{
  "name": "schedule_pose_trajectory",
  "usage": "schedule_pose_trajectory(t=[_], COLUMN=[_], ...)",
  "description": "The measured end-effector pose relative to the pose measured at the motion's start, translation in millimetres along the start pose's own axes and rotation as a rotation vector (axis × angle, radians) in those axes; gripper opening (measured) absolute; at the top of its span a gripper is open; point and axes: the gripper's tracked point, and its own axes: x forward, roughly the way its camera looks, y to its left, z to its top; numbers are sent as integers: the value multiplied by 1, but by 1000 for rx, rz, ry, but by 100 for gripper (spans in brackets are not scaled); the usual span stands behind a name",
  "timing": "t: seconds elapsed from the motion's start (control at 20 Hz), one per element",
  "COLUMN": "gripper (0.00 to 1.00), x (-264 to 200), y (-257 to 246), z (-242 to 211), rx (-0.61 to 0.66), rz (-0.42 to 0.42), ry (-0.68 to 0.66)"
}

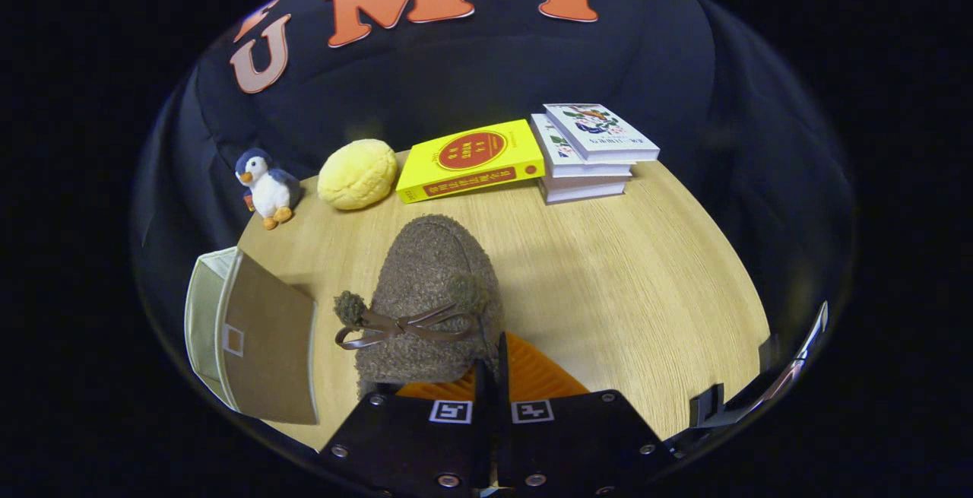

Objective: Open the storage box then place both shoes into the box .Put the left shoe in first, then the right shoe, with the right side of both shoes facing outward in a uniform manner.

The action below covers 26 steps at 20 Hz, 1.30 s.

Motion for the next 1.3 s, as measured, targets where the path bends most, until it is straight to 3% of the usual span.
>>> schedule_pose_trajectory(t=[0.7, 1.15, 1.3], gripper=[5, 6, 15], x=[-55, -44, -45], y=[237, 292, 297], z=[26, -17, -29], rx=[-139, -135, -148], rz=[205, 197, 211], ry=[2, 95, 108])
